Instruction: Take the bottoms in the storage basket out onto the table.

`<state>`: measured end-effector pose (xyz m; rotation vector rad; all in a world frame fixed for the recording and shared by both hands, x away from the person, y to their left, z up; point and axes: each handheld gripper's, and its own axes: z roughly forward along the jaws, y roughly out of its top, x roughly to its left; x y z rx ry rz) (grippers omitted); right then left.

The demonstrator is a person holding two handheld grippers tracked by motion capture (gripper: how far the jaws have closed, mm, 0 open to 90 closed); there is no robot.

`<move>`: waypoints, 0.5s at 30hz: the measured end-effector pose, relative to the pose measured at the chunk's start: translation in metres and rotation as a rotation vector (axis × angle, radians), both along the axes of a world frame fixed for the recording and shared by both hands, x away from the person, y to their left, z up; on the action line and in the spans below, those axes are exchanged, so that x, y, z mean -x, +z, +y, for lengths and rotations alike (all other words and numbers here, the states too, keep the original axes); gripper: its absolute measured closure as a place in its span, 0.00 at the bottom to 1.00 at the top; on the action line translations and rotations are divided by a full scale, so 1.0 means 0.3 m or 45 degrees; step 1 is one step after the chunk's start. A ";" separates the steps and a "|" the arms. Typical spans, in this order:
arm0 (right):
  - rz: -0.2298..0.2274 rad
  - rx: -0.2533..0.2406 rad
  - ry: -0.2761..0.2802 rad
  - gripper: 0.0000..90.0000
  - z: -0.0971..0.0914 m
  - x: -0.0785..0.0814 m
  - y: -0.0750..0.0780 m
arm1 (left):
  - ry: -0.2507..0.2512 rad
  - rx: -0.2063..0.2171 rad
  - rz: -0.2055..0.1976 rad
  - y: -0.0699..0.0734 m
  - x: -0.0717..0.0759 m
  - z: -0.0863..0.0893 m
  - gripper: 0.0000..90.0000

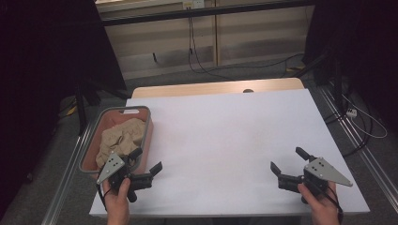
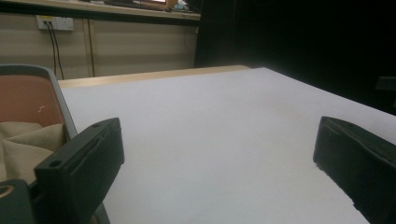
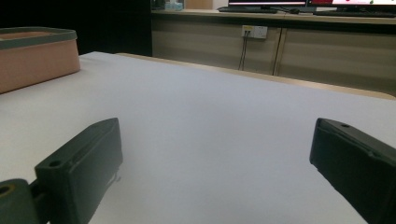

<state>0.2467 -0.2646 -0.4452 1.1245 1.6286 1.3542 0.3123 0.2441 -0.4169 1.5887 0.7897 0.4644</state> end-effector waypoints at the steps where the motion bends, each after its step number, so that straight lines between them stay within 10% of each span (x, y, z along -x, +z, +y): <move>1: -0.001 0.001 0.000 0.02 0.000 0.000 0.000 | 0.002 0.000 0.000 0.001 0.000 0.001 0.02; 15: -0.003 -0.004 0.001 0.02 -0.005 0.002 0.001 | 0.000 0.002 0.008 0.005 -0.004 0.002 0.02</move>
